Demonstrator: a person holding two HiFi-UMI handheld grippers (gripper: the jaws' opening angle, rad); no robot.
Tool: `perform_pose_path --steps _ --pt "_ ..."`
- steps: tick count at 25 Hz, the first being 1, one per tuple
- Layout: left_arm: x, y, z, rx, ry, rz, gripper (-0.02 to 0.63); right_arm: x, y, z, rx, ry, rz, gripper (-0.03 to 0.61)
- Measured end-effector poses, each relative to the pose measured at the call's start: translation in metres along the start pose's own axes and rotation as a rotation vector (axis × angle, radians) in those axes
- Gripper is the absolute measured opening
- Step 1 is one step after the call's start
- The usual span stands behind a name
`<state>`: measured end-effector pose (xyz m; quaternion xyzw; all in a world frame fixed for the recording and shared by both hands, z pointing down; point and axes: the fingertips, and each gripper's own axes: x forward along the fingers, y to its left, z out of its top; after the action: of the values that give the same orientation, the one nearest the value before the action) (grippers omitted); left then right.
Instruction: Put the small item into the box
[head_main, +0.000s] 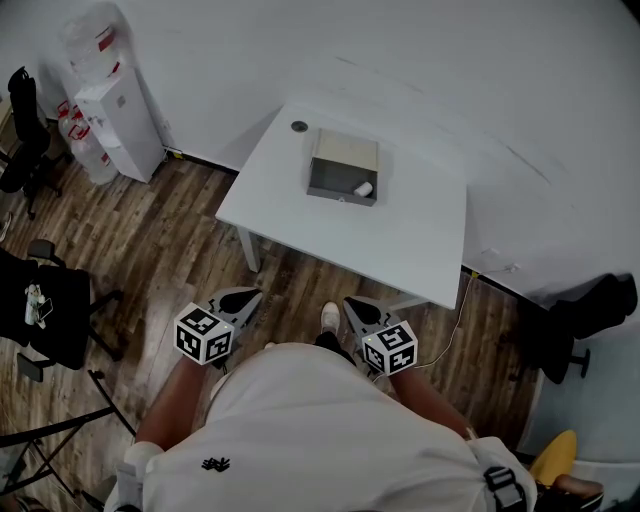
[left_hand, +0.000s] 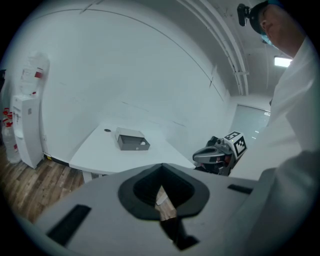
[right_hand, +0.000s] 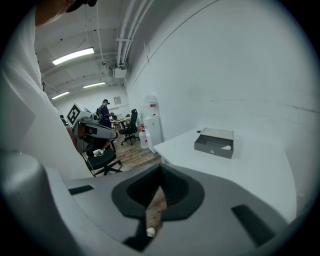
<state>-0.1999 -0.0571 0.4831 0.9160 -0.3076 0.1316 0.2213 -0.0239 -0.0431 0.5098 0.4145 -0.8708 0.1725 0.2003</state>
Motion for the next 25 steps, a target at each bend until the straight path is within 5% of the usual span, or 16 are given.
perform_pose_path --steps 8,14,25 --pt "0.004 0.001 -0.006 0.031 0.032 0.010 0.006 -0.002 0.002 -0.006 0.001 0.009 0.004 0.006" --pt "0.004 0.011 -0.004 -0.019 0.027 0.026 0.006 -0.004 -0.003 -0.010 0.009 0.022 0.005 0.006" --pt "0.057 -0.006 0.015 -0.024 0.037 -0.025 0.006 -0.020 -0.045 -0.006 0.034 0.016 -0.023 0.006"
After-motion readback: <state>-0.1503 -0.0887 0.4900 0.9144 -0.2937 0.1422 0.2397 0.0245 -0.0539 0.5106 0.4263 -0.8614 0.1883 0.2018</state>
